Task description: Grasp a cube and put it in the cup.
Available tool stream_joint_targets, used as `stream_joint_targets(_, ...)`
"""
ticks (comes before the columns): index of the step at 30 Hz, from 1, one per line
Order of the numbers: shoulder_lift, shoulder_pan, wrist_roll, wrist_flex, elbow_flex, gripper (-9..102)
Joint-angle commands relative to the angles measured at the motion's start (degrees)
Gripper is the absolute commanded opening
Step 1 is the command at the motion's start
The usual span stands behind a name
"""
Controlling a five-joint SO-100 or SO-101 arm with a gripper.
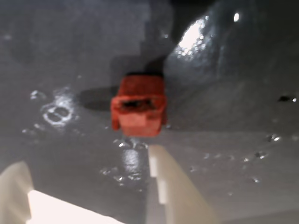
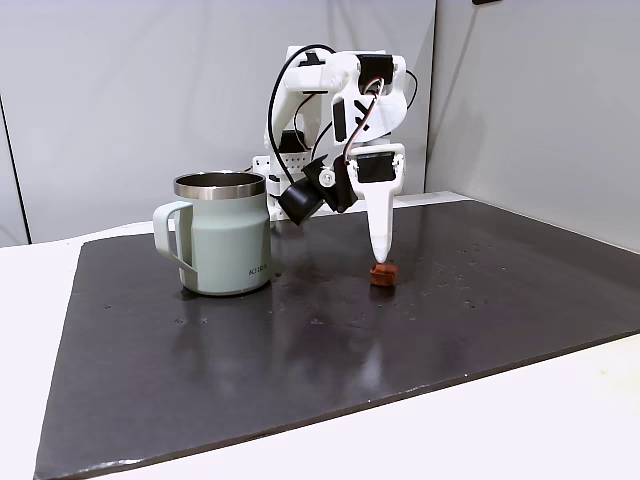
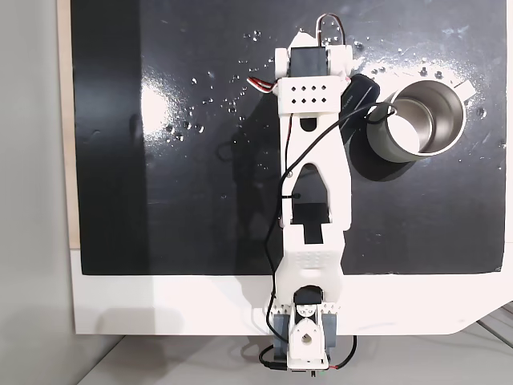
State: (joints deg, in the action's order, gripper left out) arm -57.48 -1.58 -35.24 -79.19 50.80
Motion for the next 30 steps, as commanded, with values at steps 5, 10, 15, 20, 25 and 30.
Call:
stream_joint_targets(5,0.53,-1.23,1.32,-0.62,-4.04,27)
stream_joint_targets(10,1.67,-2.02,2.11,-0.88,-3.69,27)
stream_joint_targets(15,2.64,-2.2,2.46,-0.97,-3.6,26)
stream_joint_targets(20,3.69,-1.85,2.81,-1.05,-2.64,26)
stream_joint_targets(25,3.87,-1.41,2.99,-1.05,-1.58,25)
stream_joint_targets(30,3.87,-1.41,3.08,-1.05,-1.32,25)
